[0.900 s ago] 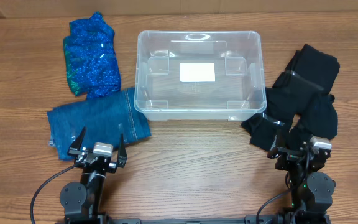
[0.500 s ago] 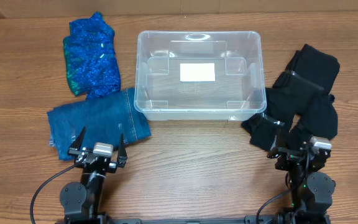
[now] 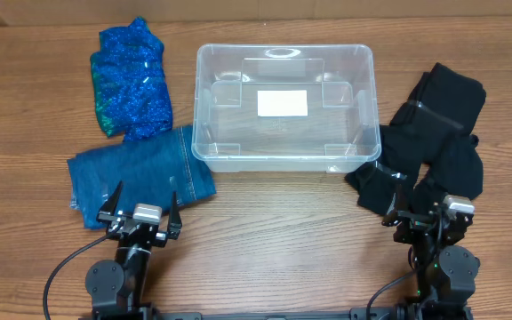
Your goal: Pack container
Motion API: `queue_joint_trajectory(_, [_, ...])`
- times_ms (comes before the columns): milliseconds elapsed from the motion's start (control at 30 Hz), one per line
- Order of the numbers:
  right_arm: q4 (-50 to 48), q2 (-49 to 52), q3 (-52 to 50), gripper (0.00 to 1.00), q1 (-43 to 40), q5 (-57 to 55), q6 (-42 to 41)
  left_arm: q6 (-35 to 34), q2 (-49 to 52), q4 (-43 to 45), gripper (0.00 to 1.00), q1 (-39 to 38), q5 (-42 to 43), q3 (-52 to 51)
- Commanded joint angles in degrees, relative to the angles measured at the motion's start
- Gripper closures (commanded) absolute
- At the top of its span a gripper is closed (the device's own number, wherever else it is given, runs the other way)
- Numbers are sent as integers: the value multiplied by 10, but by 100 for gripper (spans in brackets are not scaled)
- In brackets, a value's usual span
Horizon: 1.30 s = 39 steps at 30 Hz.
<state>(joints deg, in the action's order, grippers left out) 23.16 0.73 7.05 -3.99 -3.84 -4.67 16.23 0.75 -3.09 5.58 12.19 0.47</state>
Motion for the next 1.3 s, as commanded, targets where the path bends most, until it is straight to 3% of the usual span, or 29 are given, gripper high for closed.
queue_joint_trajectory(0, [-3, -6, -3, 0, 3, -3, 0, -4, -4, -1, 0, -4, -5, -2])
queue_joint_trajectory(200, [-3, -6, -3, 0, 3, -3, 0, -6, -4, 0, 0, -4, 23, -2])
queue_joint_trajectory(300, [-3, -6, -3, 0, 3, -3, 0, -32, -4, 3, 0, -4, 29, -2])
queue_joint_trajectory(367, [-3, -6, -3, 0, 3, -3, 0, -95, -4, 2, 0, -4, 17, 4])
queue_joint_trajectory(400, [-3, -6, -3, 0, 3, -3, 0, -153, -4, -10, 0, -4, 4, 24])
queue_joint_trajectory(467, [-3, -6, -3, 0, 3, -3, 0, -207, -2, -60, 0, -3, -54, 82])
queue_joint_trajectory(567, [-3, -6, -3, 0, 3, -3, 0, -214, 36, -149, 0, -4, -152, 190])
queue_joint_trajectory(700, [-3, -6, -3, 0, 3, -3, 0, -190, 76, -125, 0, -4, -82, 292])
queue_joint_trajectory(767, [-3, -6, -3, 0, 3, -3, 0, -176, 87, -139, 0, -3, -150, 308])
queue_joint_trajectory(833, [-3, -6, -3, 0, 3, -3, 0, -255, 126, -202, 0, -3, -287, 332])
queue_joint_trajectory(967, [-3, -6, -3, 0, 3, -3, 0, -254, 294, -289, 0, 1, -351, 417])
queue_joint_trajectory(1100, [-3, -6, -3, 0, 3, -3, 0, -252, 469, -336, 0, 69, -305, 523])
queue_joint_trajectory(1267, [-3, -6, -3, 0, 3, -3, 0, -207, 666, -435, 0, 243, -104, 669])
